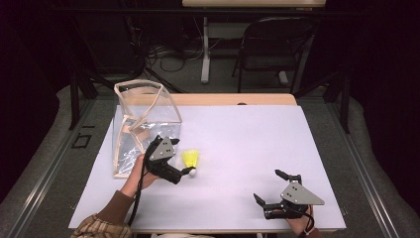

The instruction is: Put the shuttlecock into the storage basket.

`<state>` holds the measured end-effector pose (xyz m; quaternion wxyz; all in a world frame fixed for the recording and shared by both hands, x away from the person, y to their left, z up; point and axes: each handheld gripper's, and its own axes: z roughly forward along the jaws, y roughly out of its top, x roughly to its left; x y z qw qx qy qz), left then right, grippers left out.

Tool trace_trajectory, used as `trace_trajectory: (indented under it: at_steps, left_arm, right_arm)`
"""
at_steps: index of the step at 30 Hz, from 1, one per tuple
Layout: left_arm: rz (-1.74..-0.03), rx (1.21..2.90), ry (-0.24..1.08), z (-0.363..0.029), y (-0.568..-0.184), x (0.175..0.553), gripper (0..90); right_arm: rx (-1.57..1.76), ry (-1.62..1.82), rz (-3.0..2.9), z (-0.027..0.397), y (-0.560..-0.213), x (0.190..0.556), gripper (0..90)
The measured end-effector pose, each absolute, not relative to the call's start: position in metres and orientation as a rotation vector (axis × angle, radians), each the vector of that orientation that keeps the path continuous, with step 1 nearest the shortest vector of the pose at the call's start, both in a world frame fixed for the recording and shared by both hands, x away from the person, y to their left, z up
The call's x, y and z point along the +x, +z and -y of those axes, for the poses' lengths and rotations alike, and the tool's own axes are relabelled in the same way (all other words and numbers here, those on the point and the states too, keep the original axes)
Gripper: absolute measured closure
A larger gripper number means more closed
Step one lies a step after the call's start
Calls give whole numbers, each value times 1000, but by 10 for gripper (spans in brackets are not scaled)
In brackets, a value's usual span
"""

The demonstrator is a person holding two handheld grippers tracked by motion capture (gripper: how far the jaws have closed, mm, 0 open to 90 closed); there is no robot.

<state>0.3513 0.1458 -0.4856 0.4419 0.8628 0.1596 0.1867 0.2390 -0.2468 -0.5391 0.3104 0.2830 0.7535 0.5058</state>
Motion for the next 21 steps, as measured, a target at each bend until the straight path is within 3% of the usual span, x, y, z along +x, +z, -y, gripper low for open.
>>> trace_trajectory:
  at_steps: [12,21]
  left_arm:
    - [-365,2201,464,-138,-481,358,0]
    - [-321,2302,443,-128,-473,369,48]
  right_arm:
    - [749,1329,-1994,247,-539,239,0]
    - [751,1326,-1998,247,-540,239,0]
